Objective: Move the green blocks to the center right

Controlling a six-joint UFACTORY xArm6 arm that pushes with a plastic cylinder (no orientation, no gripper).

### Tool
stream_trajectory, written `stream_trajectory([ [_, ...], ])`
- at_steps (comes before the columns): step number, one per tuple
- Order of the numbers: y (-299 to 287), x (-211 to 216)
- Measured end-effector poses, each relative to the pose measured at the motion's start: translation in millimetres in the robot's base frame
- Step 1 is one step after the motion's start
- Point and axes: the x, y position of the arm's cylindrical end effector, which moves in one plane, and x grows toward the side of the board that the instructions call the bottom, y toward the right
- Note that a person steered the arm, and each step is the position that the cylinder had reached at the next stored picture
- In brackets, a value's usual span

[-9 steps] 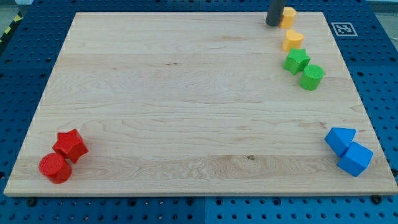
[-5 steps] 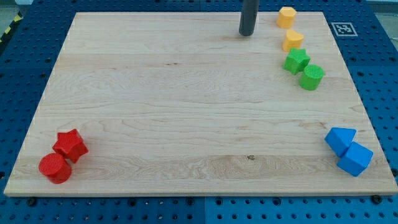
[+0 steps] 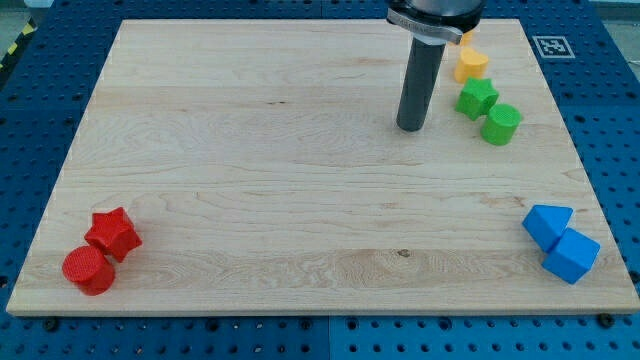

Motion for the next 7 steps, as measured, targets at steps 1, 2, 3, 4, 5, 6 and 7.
stream_trajectory([
  [1,18,0],
  [2,57,-3],
  [3,94,-9],
  [4,114,-10],
  [5,116,-10],
  [6,108,-10],
  [7,84,-9],
])
